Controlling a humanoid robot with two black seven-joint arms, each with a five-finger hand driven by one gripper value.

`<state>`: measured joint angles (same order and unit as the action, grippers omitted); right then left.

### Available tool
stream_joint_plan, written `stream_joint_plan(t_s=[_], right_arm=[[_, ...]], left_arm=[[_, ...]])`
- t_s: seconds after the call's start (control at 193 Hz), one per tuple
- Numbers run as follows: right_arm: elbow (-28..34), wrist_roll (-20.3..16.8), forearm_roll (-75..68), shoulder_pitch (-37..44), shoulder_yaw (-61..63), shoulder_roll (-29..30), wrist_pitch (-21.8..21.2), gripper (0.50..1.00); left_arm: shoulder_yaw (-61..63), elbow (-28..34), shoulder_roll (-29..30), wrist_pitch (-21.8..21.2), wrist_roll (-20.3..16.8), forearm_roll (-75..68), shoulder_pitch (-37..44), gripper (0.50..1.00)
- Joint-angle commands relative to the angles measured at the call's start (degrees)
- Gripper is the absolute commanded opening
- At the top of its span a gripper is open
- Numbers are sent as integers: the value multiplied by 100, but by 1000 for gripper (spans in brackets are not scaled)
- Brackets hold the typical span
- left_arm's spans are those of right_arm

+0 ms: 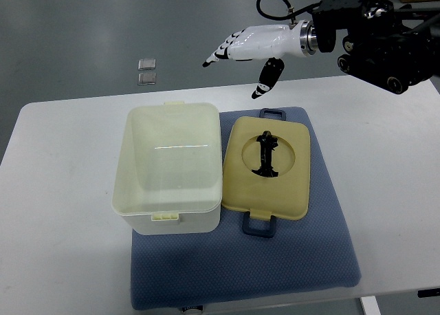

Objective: Open white storage box with right hand

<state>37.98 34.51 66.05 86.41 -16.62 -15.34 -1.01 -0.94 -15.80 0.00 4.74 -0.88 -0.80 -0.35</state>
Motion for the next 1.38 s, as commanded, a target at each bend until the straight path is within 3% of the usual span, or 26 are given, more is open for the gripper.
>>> stream_joint_plan(t_s=[0.0, 0.062, 0.239, 0.337, 0.587, 0.737, 0.852, 0.955, 1.184, 1.376], right_arm=[[-283, -6, -672, -353, 554, -31, 39, 924], [-432, -76, -1155, -608, 967, -31, 48, 926], [-757, -779, -2710, -1320, 2355, 84, 153, 926], [-836, -902, -3545, -1750, 3243, 119, 303, 924], [-1161, -1061, -5726, -2700, 4720, 523, 197, 924], [-1153, -1140, -6982, -3096, 5195, 549, -558, 926], [-1135, -1526, -7650, -3403, 5212, 558, -1665, 926], [-1118, -1588, -7712, -3605, 5212, 549, -2456, 928], [-1109, -1597, -7624, -3614, 5116, 514, -2650, 928], [-1117, -1430, -7606, -3623, 5212, 532, -2562, 928]], left_arm=[[-3, -2, 0, 0, 0, -8, 0, 1000], [-3, 7, 0, 0, 0, 1, 0, 1000], [-3, -2, 0, 0, 0, -8, 0, 1000], [-3, -2, 0, 0, 0, -8, 0, 1000], [-3, -2, 0, 0, 0, -8, 0, 1000], [-3, -10, 0, 0, 0, -8, 0, 1000], [-3, -10, 0, 0, 0, -8, 0, 1000], [-3, -2, 0, 0, 0, -8, 0, 1000], [-3, -10, 0, 0, 0, -8, 9, 1000], [6, -54, 0, 0, 0, -8, 0, 1000]])
